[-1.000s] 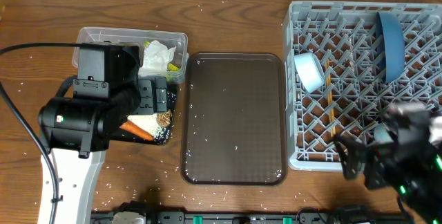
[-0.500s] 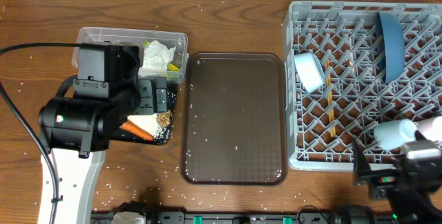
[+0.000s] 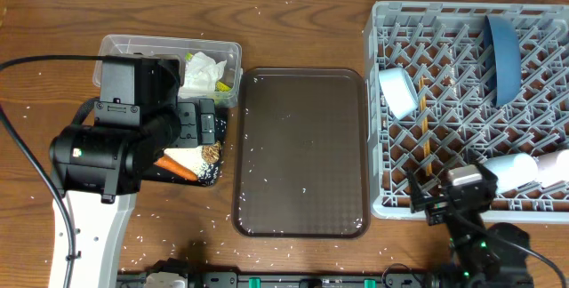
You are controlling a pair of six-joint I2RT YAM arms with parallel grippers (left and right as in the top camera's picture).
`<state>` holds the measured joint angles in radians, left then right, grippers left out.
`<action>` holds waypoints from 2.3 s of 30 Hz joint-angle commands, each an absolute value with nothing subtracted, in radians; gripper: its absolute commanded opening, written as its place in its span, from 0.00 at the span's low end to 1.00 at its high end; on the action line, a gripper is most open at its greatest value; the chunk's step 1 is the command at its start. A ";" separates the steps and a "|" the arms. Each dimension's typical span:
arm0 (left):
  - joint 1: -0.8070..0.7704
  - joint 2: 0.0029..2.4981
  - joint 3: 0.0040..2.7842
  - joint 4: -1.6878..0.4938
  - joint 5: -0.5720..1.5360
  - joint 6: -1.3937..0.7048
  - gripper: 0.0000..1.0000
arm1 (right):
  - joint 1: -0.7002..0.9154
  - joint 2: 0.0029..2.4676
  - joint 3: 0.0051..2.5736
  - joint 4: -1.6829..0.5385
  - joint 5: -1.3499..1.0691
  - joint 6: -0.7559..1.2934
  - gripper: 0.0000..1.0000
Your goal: Sort waste into correct bins and load items into the dishwasher rack
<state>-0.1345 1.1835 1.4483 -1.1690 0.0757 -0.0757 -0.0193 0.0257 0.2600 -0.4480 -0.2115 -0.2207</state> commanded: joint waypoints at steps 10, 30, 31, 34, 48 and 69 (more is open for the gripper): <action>-0.136 1.188 1.457 -1.170 0.079 -0.081 0.98 | -0.027 0.006 0.071 -0.216 -0.270 -0.233 0.99; -0.136 1.188 1.457 -1.170 0.079 -0.080 0.98 | -0.027 0.006 0.056 -0.173 -0.270 -0.233 0.99; -0.136 1.188 1.457 -1.170 0.079 -0.081 0.98 | -0.027 0.006 0.056 -0.173 -0.270 -0.233 0.99; -0.136 1.188 1.457 -1.170 0.079 -0.080 0.98 | -0.027 0.006 0.056 -0.173 -0.270 -0.233 0.99; -0.137 1.181 1.457 -1.169 0.079 -0.080 0.98 | -0.027 0.006 0.056 -0.173 -0.270 -0.233 0.99; -0.136 0.623 0.766 -0.288 0.157 0.042 0.98 | -0.027 0.006 0.056 -0.173 -0.270 -0.233 0.99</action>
<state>-0.1345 0.6834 0.8738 -0.3450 0.1368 0.0013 -0.0193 0.0143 0.0631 -0.1738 -0.2630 -0.2207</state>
